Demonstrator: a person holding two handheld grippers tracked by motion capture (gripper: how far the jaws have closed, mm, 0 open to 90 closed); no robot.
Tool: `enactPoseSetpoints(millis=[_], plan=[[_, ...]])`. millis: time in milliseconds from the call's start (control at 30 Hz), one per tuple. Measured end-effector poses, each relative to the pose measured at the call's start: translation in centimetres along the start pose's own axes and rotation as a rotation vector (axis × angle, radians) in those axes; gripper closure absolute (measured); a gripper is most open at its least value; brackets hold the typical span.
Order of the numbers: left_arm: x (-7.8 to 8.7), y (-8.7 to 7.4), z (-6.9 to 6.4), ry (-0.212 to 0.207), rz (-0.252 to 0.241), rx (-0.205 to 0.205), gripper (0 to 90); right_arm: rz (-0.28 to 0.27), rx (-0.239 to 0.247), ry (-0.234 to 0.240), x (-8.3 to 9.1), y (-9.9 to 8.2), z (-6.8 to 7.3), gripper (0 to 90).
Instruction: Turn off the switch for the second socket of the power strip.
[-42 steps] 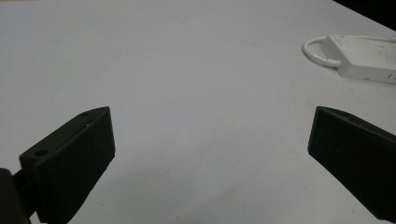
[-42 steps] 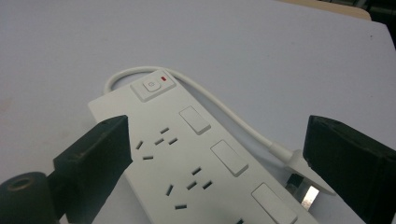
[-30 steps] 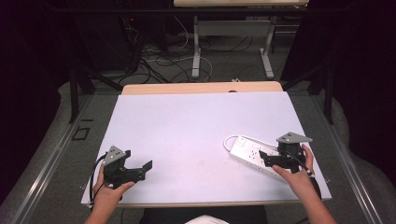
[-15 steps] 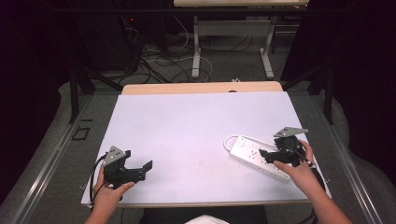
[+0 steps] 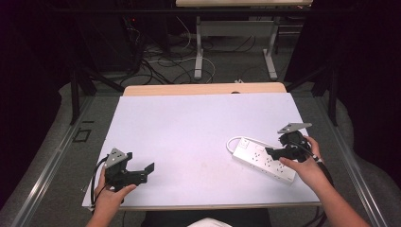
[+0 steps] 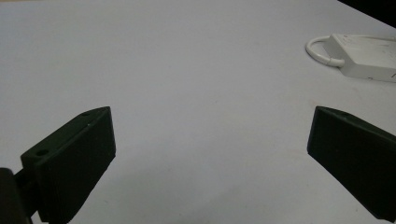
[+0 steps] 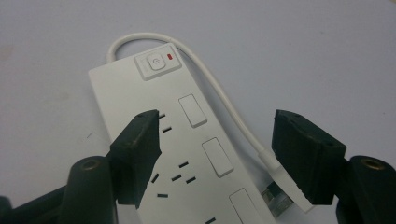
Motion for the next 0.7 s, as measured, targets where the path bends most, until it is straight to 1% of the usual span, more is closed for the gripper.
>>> enactPoseSetpoints(millis=[133, 167, 200, 233, 267, 300, 333, 367, 400, 467, 500, 533, 567, 600, 633, 667, 700], plan=[[0.0, 0.0, 0.0, 0.000, -0.002, -0.001, 1.0, 0.019, 0.003, 0.002, -0.2, 0.1, -0.3, 33.5], [0.0, 0.0, 0.0, 0.000, -0.002, -0.001, 1.0, 0.033, 0.018, 0.009, -0.3, 0.0, -0.4, 34.6], [0.0, 0.0, 0.1, 0.003, 0.000, -0.004, 1.0, 0.035, 0.029, 0.003, -0.3, 0.1, -0.6, 34.6], [0.0, 0.0, 0.0, 0.001, -0.003, 0.001, 1.0, 0.039, 0.036, 0.000, -0.4, 0.1, -0.7, 34.7], [0.0, 0.0, 0.1, 0.002, 0.000, -0.006, 1.0, 0.040, 0.043, -0.007, -0.4, 0.1, -0.9, 34.7], [0.0, 0.0, 0.1, 0.004, 0.001, -0.008, 1.0, 0.040, 0.043, -0.007, -0.4, 0.1, -0.9, 34.7], [0.0, 0.0, 0.0, 0.001, -0.002, 0.000, 1.0, 0.046, 0.041, -0.001, -0.4, 0.1, -0.9, 34.7], [0.0, 0.0, 0.0, 0.001, -0.002, -0.001, 1.0, 0.041, 0.057, -0.014, -0.5, 0.2, -1.2, 34.7], [0.0, 0.0, 0.0, 0.001, -0.002, 0.000, 1.0, 0.041, 0.057, -0.014, -0.5, 0.2, -1.2, 34.7], [0.0, 0.0, 0.0, 0.002, -0.002, 0.001, 1.0, 0.044, 0.062, -0.008, -0.6, 0.4, -1.4, 36.0], [0.0, 0.0, 0.0, 0.001, -0.003, 0.001, 1.0, 0.043, 0.070, 0.002, -0.6, 0.5, -1.4, 37.4], [0.0, 0.0, 0.0, 0.002, -0.003, 0.001, 1.0, 0.047, 0.066, 0.010, -0.7, 0.5, -1.4, 38.5], [0.0, 0.0, 0.0, 0.002, -0.003, 0.001, 1.0, 0.049, 0.075, 0.021, -0.7, 0.5, -1.4, 38.9], [0.0, 0.0, 0.0, 0.001, -0.003, 0.002, 1.0, 0.057, 0.071, 0.009, -0.8, 0.5, -1.5, 39.5], [0.0, 0.0, 0.1, 0.001, -0.004, 0.004, 1.0, 0.059, 0.071, 0.011, -0.9, 0.5, -1.5, 40.3], [0.0, 0.0, 0.1, 0.001, -0.004, 0.004, 1.0, 0.064, 0.073, 0.026, -1.0, 0.5, -1.5, 40.5], [0.0, 0.0, 0.1, 0.001, -0.004, 0.004, 1.0, 0.064, 0.073, 0.026, -1.0, 0.5, -1.5, 40.5]])
Point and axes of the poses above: each handheld gripper's, and its own axes: x roughly backward along the jaws, y roughly out of its top, z roughly to its left, the point moved 6 cm from there along -x, roughly forward along the jaws, and after that the axes turned 15 degrees about -y, right-handed, at the moved point
